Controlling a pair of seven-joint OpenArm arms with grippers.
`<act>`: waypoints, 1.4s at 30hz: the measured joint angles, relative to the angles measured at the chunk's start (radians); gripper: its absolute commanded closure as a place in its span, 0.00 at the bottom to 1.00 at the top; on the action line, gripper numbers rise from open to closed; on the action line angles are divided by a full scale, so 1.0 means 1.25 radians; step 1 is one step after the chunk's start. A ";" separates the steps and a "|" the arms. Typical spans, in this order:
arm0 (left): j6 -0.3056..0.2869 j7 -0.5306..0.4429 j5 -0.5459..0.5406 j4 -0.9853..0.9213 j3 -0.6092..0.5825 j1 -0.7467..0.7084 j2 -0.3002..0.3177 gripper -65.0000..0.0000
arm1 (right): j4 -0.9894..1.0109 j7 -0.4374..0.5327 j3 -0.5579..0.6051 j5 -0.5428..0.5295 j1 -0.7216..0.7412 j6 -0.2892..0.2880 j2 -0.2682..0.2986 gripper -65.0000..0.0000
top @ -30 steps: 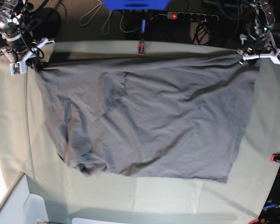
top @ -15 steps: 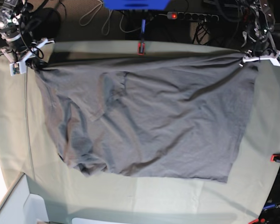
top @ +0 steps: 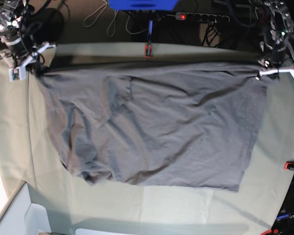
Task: Layout the t-shirt on the table in an organized manner, then fold the t-shirt properly
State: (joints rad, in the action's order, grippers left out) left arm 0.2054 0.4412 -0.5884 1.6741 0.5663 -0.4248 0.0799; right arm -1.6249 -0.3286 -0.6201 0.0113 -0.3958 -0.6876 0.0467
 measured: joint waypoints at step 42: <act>0.003 0.097 0.009 -0.266 -0.087 0.416 0.014 0.50 | 0.000 -0.001 -0.028 0.006 0.092 0.000 0.002 1.00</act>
State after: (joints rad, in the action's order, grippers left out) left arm 0.2092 0.5625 -0.5777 1.3418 0.4572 0.0948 0.0971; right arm -1.6253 -0.3294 -0.6552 0.0189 -0.2802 -0.6876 0.0498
